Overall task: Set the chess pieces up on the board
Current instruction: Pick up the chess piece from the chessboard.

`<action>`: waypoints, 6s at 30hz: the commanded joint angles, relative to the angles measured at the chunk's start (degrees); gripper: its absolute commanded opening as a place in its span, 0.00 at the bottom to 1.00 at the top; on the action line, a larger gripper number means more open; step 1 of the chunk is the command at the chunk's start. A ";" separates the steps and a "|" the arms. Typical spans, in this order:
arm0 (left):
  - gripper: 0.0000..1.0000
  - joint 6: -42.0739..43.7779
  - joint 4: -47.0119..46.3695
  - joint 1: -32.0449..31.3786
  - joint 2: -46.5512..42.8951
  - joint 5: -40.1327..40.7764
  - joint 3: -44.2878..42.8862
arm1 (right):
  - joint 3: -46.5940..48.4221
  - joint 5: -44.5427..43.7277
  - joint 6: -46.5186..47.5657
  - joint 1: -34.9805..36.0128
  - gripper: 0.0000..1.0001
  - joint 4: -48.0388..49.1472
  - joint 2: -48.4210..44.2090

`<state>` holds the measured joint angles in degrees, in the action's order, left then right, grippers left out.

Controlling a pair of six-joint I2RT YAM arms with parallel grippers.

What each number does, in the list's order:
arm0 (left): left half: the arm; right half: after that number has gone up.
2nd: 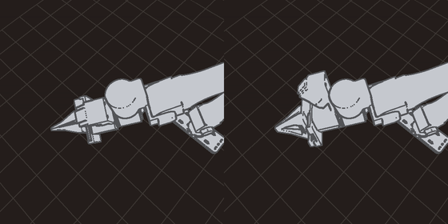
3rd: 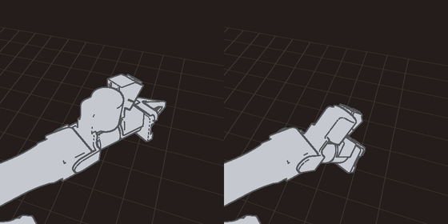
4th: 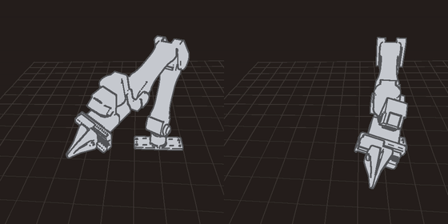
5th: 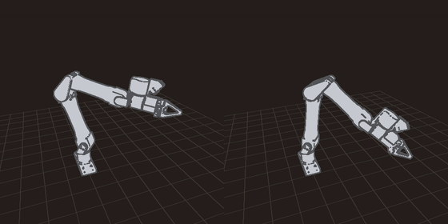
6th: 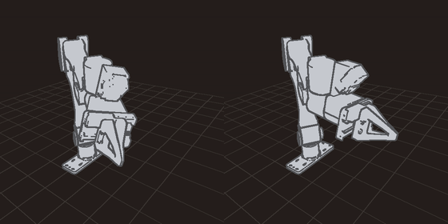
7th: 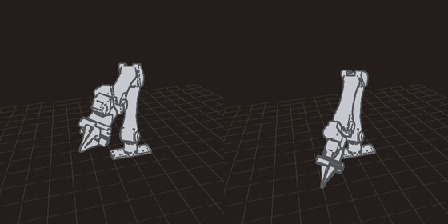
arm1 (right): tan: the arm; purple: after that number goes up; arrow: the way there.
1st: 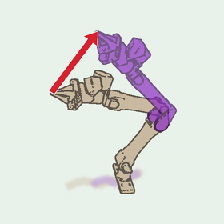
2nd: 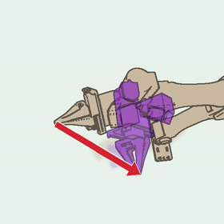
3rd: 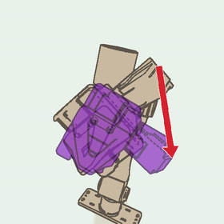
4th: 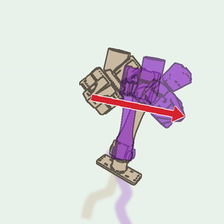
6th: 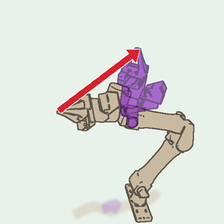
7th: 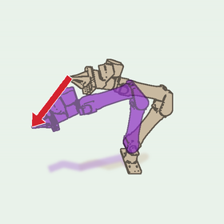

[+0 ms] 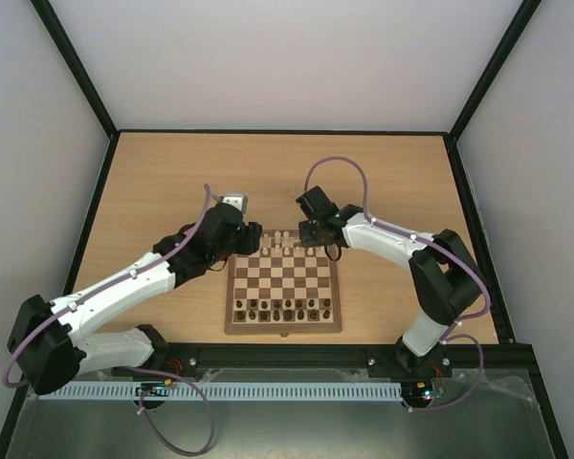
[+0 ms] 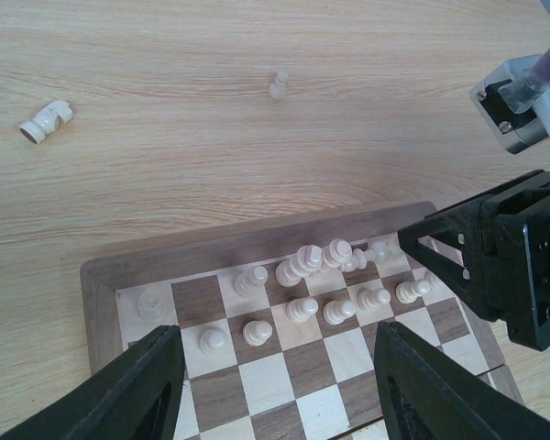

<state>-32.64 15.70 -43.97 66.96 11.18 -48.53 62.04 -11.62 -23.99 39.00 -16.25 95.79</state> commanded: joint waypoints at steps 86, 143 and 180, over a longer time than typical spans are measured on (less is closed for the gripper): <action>0.62 -5.11 -22.47 8.87 19.71 -36.35 -4.23 | 0.80 4.11 2.10 -0.13 0.10 -4.45 -13.14; 0.29 -6.69 -25.77 10.87 24.89 -43.74 -5.65 | -1.37 9.25 3.16 -0.07 0.10 -3.08 -14.85; 0.13 -3.70 -18.90 11.19 22.15 -39.22 -6.92 | -1.62 7.49 2.90 -0.10 0.10 -2.86 -14.10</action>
<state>-38.87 -8.19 -33.30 91.64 -31.18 -53.32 60.99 -3.05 -21.61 39.00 -18.15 81.43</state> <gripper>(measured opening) 0.146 0.102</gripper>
